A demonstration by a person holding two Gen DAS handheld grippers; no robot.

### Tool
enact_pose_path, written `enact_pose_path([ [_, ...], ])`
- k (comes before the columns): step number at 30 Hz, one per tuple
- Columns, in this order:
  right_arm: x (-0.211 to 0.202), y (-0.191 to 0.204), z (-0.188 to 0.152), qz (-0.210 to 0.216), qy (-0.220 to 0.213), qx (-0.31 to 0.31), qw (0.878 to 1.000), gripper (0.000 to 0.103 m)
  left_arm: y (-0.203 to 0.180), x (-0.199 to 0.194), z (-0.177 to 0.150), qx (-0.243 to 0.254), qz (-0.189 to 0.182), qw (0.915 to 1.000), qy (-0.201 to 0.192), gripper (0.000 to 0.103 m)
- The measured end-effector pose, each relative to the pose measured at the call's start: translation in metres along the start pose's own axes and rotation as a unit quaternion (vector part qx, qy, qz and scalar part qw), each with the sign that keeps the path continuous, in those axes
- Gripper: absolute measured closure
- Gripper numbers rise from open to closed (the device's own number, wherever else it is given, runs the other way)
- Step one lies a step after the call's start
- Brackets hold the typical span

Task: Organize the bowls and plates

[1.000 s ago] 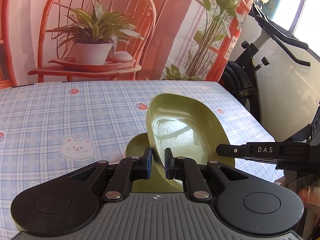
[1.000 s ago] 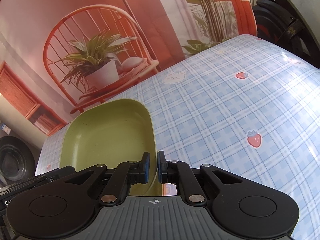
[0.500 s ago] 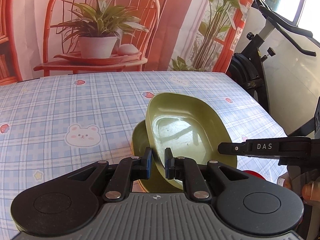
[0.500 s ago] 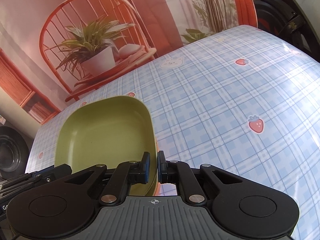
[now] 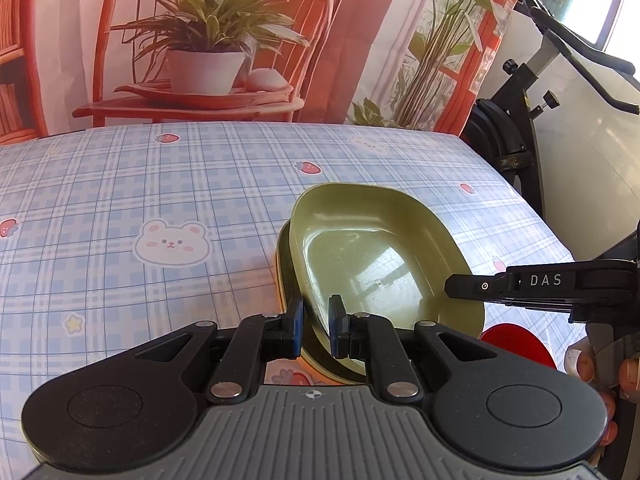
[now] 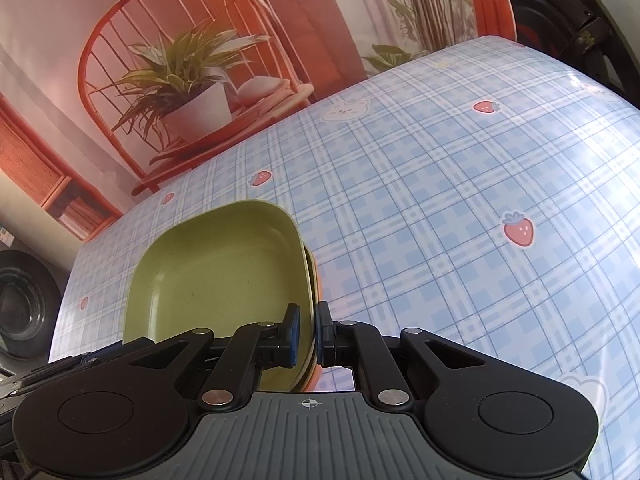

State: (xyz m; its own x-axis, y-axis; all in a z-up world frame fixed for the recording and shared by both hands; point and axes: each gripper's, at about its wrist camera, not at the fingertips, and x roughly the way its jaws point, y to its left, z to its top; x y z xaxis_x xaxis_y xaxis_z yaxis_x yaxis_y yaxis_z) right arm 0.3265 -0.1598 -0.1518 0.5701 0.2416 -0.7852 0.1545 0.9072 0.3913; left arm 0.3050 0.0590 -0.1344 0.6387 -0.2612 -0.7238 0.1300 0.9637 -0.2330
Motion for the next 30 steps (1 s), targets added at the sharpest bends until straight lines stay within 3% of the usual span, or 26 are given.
enact_pose_path([
  [14,-0.01,0.004,0.006,0.002,-0.011,-0.018,1.0,0.091,0.002,0.001,0.0,-0.007,-0.005,1.0,0.0,0.089],
  [22,-0.007,-0.002,0.006,0.002,-0.006,-0.009,1.0,0.101,0.003,0.001,0.0,-0.005,-0.007,1.0,0.001,0.089],
  [30,-0.006,-0.004,0.002,0.006,0.001,0.002,1.0,0.102,0.006,-0.003,0.001,-0.008,-0.014,0.9999,-0.003,0.089],
])
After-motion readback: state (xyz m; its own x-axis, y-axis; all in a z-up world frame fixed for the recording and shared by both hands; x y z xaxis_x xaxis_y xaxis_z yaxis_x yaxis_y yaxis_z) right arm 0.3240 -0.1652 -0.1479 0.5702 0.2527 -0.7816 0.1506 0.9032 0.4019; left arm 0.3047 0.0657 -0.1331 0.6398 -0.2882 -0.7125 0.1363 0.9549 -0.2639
